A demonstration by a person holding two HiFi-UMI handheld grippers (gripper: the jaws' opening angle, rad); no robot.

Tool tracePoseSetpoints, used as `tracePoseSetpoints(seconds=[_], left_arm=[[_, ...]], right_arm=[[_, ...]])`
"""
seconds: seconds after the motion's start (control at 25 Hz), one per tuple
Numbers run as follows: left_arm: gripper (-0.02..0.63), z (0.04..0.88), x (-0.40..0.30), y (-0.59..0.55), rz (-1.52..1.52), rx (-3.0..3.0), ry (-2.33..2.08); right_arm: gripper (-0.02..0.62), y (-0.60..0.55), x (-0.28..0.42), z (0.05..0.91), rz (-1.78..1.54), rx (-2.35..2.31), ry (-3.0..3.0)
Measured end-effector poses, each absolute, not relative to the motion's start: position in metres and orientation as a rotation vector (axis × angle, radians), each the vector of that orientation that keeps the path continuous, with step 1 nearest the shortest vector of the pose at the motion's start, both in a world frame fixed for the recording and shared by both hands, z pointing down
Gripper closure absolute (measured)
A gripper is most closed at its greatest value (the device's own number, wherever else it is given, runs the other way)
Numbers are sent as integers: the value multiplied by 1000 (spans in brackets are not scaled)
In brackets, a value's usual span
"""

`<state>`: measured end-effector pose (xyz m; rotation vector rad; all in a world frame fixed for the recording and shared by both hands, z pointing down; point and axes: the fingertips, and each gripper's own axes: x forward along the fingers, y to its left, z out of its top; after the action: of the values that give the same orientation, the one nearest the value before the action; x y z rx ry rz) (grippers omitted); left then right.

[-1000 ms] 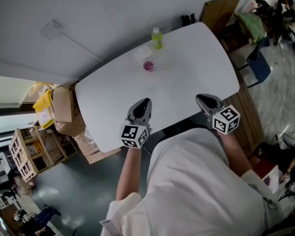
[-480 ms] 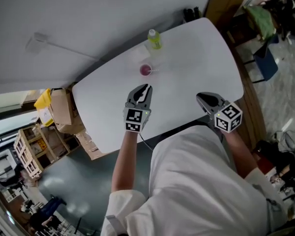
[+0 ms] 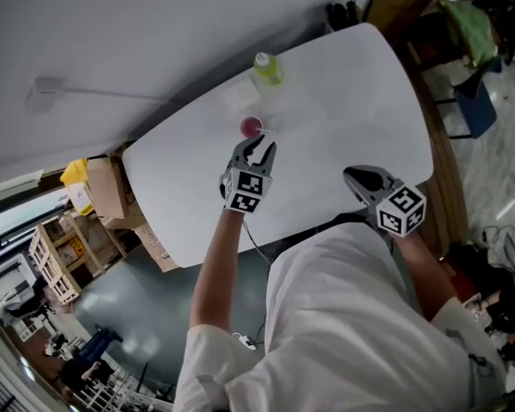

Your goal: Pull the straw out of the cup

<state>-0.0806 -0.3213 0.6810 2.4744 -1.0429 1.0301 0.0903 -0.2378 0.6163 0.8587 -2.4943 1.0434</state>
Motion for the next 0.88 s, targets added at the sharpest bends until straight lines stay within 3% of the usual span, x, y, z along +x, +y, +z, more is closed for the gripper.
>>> tracePoseSetpoints(seconds=[0.44, 0.6, 0.88], left_arm=[[486, 733, -74, -343, 1342, 2469, -948], [550, 731, -74, -350, 1332, 2480, -990], [581, 714, -88, -362, 1240, 2454, -1170]], right_arm=[[551, -257, 113, 636, 1126, 862, -2459], [552, -260, 116, 641, 1150, 864, -2450], [551, -264, 115, 642, 1167, 840, -2454]])
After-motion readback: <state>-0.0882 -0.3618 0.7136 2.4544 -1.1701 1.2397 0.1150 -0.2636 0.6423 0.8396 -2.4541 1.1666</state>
